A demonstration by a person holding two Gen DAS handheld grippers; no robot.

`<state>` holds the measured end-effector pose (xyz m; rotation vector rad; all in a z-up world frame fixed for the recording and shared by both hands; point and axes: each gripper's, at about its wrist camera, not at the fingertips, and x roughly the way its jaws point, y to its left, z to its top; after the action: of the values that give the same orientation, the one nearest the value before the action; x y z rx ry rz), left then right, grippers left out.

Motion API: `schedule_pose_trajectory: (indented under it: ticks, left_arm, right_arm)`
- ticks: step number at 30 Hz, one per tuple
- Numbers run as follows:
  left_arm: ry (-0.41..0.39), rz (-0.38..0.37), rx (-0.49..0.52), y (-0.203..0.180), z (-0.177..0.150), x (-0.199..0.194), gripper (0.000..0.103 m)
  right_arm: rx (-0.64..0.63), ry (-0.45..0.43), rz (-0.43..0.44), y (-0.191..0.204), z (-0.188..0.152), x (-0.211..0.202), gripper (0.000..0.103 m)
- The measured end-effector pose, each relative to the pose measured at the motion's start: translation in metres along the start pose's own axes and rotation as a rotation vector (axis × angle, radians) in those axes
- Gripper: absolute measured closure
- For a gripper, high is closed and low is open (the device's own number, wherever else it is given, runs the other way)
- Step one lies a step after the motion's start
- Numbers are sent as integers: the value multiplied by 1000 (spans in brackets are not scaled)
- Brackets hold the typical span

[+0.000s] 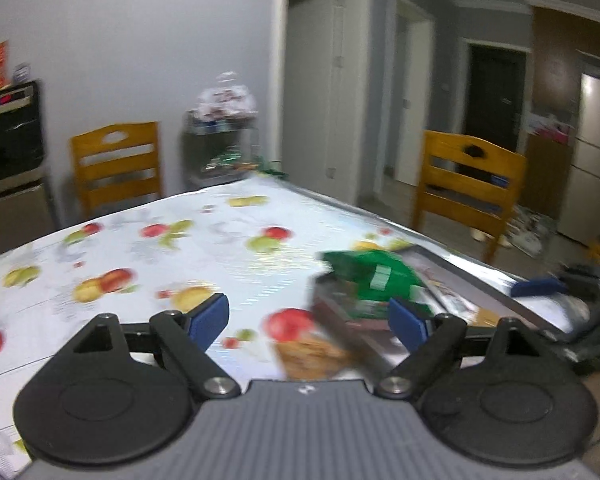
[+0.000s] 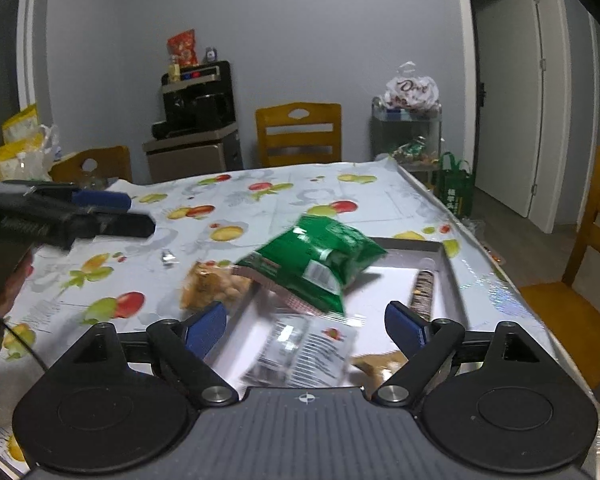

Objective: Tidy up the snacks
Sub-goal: 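Open the left tool to drop the sachet while the right tool releases the tan packet, then grasp the clear peanut bag with the right tool while the left tool reaches the small candy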

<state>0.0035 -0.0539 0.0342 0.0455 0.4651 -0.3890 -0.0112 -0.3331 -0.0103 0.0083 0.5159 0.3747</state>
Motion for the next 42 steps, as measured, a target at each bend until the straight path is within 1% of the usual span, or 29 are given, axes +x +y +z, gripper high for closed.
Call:
schedule_pose_trajectory:
  ticks: [2,5,6,8,10,12,15,18,21,24,26,30,33,36,38,40,41,42]
  left_arm:
    - [-7,43,-35,21,3,2,16]
    - [-3,92,-90,48,5,9,15]
    - [3,106,-114,57,5,13,14]
    - [4,137,-173,73,1,20,8]
    - [3,166,-223,86,-5,28,7]
    - [18,196,-242,94,-11,41,7]
    - [48,248,-234,100,-25,60,7]
    - [57,273,-249,106,-36,77,7]
    - [64,284,-257,110,-43,88,7]
    - [69,289,-227,109,-51,94,7]
    - [77,297,-204,108,-54,96,7]
    - [77,311,-210,112,-59,98,7]
    - [72,296,-239,116,-60,97,7]
    - [71,283,-240,116,-60,98,7]
    - [75,275,-243,117,-60,98,7]
    - [81,269,-252,118,-60,99,7]
    - [85,267,-257,119,-60,100,7]
    - [89,264,-261,120,-61,100,7]
  right_arm:
    - [-14,1,11,10,3,1,16]
    - [-44,-7,27,27,9,2,12]
    - [-56,-10,32,34,11,2,11]
    - [-73,-9,41,44,14,5,10]
    - [-87,-2,51,54,15,8,10]
    - [-96,6,60,62,15,13,10]
    - [-111,21,69,71,16,22,10]
    - [-139,40,86,82,21,37,10]
    - [-128,65,99,89,30,59,10]
    - [-102,133,125,95,36,85,10]
    - [-114,170,126,99,37,100,10]
    - [-150,216,70,108,41,127,11]
    - [-164,242,10,111,39,145,11]
    - [-186,286,-18,114,35,163,11]
    - [-197,308,-31,115,33,172,13]
    - [-197,335,-27,114,31,180,24]
    - [-209,326,-33,114,30,179,28]
    - [-222,321,-33,115,31,179,39]
